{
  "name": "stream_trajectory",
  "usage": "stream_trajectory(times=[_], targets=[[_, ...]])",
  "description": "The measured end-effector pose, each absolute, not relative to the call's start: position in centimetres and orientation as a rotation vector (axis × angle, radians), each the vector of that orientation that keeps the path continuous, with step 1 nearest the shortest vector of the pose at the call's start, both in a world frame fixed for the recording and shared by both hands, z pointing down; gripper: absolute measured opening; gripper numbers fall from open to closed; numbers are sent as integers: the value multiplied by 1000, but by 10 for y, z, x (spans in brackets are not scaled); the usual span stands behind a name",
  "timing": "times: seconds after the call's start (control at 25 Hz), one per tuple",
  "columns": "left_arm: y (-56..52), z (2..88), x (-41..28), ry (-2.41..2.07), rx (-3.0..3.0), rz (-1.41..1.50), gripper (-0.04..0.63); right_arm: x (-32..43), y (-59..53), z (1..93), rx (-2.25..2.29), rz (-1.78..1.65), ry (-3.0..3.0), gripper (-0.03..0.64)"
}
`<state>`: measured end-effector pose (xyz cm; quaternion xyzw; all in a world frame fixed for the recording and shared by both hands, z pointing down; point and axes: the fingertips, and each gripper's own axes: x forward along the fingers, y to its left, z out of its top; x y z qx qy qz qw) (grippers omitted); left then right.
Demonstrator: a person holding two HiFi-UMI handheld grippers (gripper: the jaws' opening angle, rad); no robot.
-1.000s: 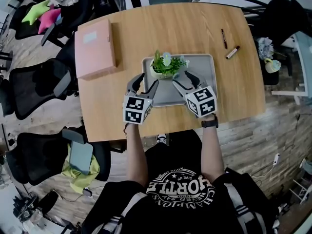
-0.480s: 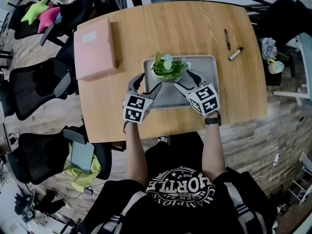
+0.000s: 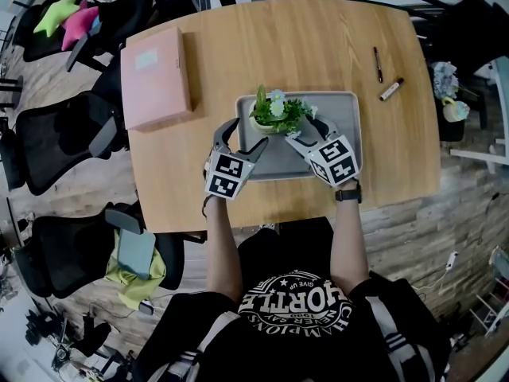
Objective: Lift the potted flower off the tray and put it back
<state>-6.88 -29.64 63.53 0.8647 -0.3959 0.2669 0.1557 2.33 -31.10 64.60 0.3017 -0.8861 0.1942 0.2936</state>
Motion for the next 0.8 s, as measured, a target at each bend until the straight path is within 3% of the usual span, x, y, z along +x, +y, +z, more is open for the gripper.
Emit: stream_trajectory(times=[0.8], targets=[[-316,668,-64,-1055,2487,806,353,13,-326,675,739,569,-2349,327]])
